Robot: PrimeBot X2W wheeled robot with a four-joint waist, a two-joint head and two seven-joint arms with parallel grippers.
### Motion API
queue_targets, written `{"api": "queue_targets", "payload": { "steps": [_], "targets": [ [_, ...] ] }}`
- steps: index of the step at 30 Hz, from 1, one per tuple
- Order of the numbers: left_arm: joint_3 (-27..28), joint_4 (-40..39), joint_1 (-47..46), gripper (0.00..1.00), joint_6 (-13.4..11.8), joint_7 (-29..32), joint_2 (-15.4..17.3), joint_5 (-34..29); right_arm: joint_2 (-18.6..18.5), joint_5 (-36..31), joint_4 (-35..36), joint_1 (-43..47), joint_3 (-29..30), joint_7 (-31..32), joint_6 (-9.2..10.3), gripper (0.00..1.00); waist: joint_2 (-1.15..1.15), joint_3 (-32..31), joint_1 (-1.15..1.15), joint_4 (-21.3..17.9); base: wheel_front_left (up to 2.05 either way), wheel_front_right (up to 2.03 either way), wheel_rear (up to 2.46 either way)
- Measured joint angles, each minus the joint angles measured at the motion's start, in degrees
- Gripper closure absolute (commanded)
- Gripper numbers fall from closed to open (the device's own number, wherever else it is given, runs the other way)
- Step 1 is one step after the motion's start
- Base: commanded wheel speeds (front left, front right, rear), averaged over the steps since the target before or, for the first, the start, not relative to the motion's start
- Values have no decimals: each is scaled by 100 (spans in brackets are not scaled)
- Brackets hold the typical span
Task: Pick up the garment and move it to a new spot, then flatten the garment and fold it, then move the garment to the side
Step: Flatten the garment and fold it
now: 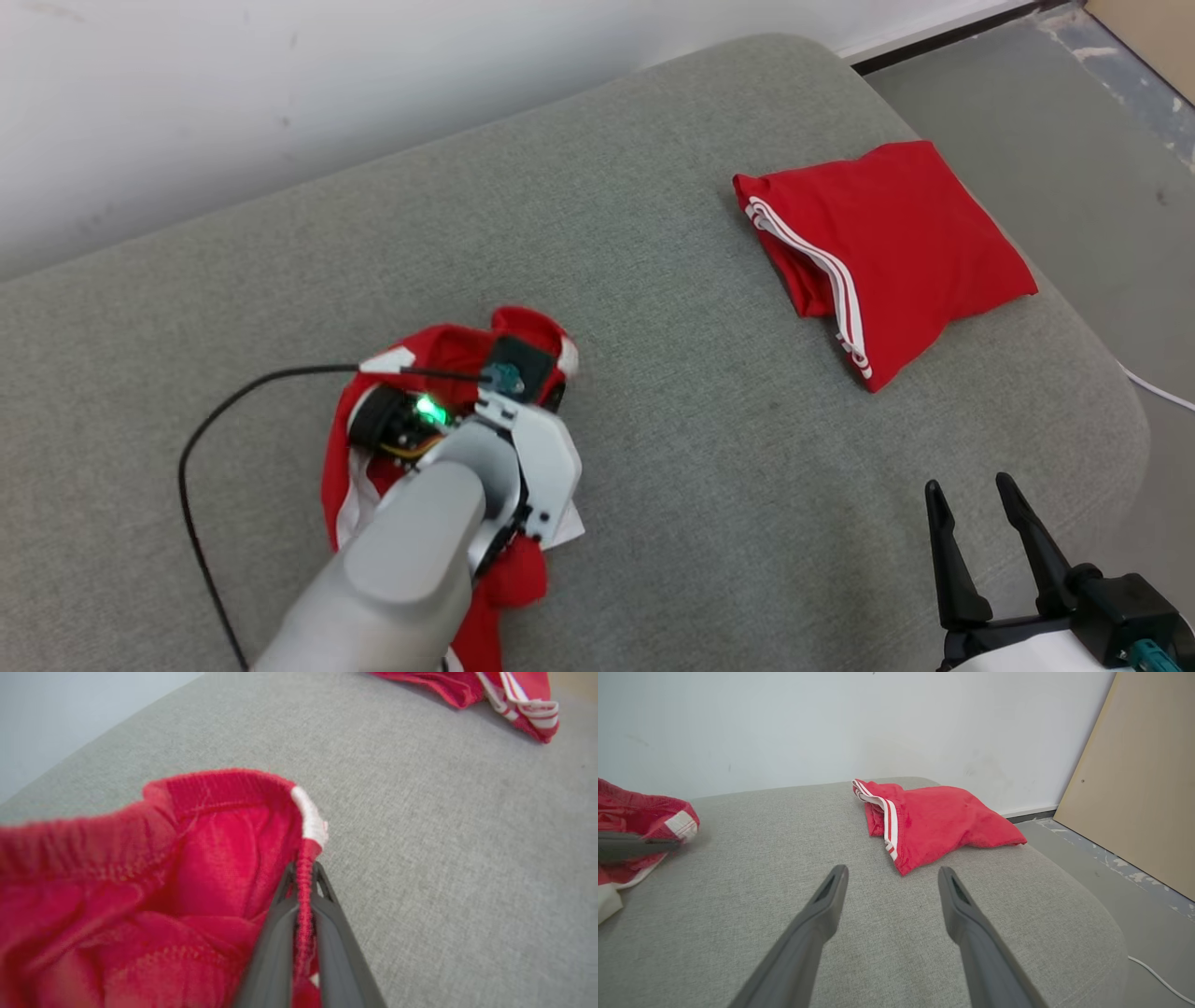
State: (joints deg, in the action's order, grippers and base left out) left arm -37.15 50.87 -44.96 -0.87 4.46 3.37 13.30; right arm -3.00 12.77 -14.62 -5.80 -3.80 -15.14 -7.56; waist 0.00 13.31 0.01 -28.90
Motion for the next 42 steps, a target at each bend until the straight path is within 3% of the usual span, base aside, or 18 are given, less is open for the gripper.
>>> {"api": "queue_targets", "payload": {
  "steps": [17, 26, 31, 42],
  "targets": [
    [573, -584, -1333, 100, -221, -1220, 48, 337, 7, -75, -129, 101, 13, 0, 0, 0, 0, -485, 0, 198, 0, 0, 0],
    [636, -947, -1581, 100, -264, -1713, -24, 611, -57, -133, -131, 202, 55, 0, 0, 0, 0, -697, -1, 326, 0, 0, 0],
    [456, -1294, -917, 100, -87, -1822, -43, 895, -87, -163, -134, 305, 164, 0, 0, 0, 0, -717, 0, 544, 0, 0, 0],
    [-191, -2494, 1706, 100, 191, -1857, 23, 1523, -190, -222, -209, 589, 370, 0, 0, 0, 0, -883, 0, 1241, 0, 0, 0]
  ]
}}
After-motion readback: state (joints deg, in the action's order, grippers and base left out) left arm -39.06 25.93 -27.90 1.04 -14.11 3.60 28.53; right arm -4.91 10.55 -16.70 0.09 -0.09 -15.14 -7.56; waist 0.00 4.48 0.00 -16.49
